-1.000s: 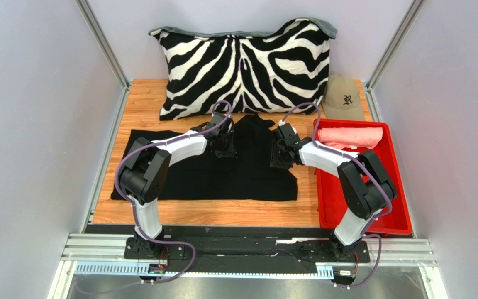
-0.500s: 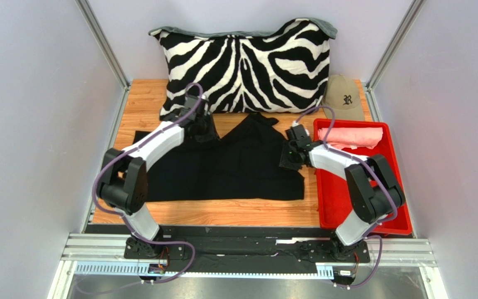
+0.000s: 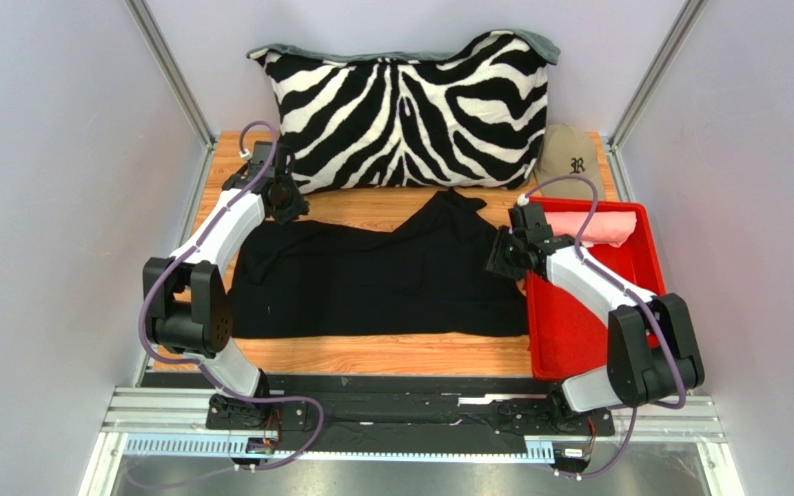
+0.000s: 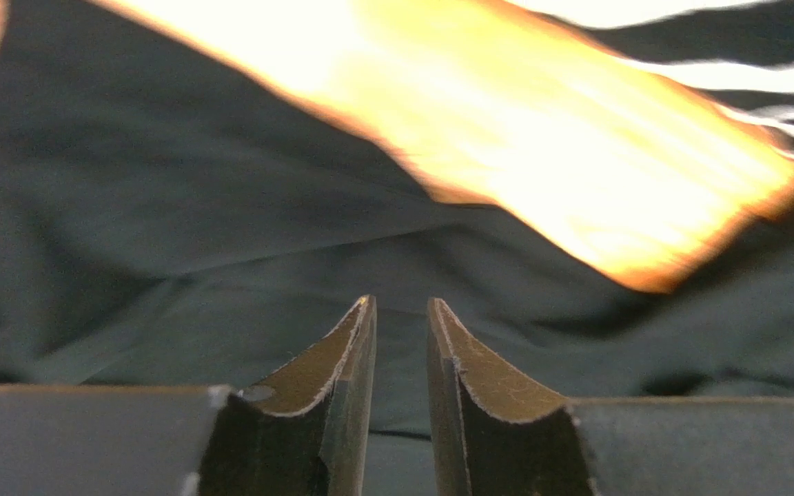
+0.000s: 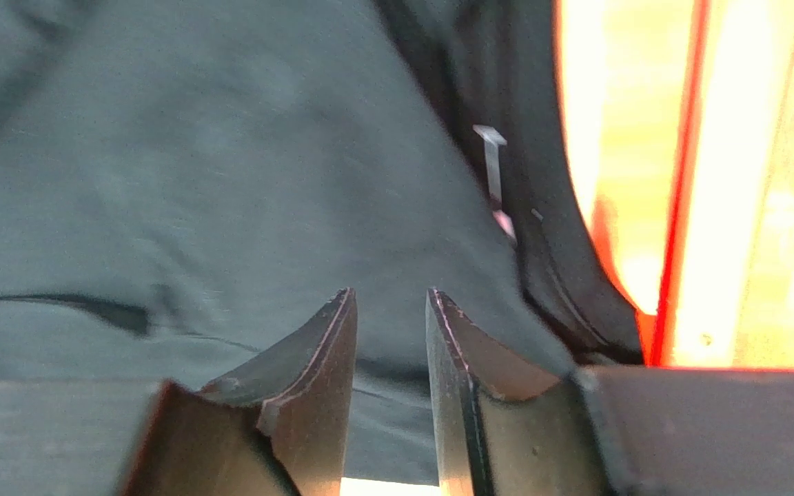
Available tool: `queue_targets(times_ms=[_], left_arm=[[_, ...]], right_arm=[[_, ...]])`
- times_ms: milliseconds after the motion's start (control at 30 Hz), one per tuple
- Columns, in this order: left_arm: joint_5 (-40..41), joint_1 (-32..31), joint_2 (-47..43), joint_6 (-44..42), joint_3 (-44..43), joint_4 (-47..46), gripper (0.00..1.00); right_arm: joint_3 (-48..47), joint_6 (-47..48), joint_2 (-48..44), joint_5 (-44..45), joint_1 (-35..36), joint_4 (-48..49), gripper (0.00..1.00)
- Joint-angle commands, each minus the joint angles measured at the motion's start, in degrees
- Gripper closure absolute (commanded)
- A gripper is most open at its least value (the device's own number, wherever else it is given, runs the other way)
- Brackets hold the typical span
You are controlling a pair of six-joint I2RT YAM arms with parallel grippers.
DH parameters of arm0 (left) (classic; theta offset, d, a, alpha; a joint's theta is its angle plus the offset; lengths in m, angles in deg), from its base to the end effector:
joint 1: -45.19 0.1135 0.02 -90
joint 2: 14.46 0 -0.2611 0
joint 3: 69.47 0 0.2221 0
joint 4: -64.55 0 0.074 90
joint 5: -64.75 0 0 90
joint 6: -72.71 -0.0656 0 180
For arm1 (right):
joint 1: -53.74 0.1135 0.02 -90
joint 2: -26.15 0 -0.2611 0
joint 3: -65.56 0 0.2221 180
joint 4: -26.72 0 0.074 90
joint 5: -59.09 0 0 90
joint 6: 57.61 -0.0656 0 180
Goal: Roll the t-shirts
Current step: Fold the T-shirt at the center of the board.
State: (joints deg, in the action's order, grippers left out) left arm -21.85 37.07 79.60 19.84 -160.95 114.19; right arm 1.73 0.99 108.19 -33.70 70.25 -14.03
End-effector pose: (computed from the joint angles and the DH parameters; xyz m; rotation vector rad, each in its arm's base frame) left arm 0.3429 -0.0450 0.2537 -0.6504 2.4126 -0.2605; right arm 0.2549 0.0789 0.1831 0.3248 2.6233 0.3569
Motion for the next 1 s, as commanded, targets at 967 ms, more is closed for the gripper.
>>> queue_targets(times_ms=[967], left_arm=[[4.78,20.07,19.58,2.95,-10.85,3.64,0.59]], right_arm=[[-10.11,-0.77,2.6,-13.65,0.19,6.01,0.64]])
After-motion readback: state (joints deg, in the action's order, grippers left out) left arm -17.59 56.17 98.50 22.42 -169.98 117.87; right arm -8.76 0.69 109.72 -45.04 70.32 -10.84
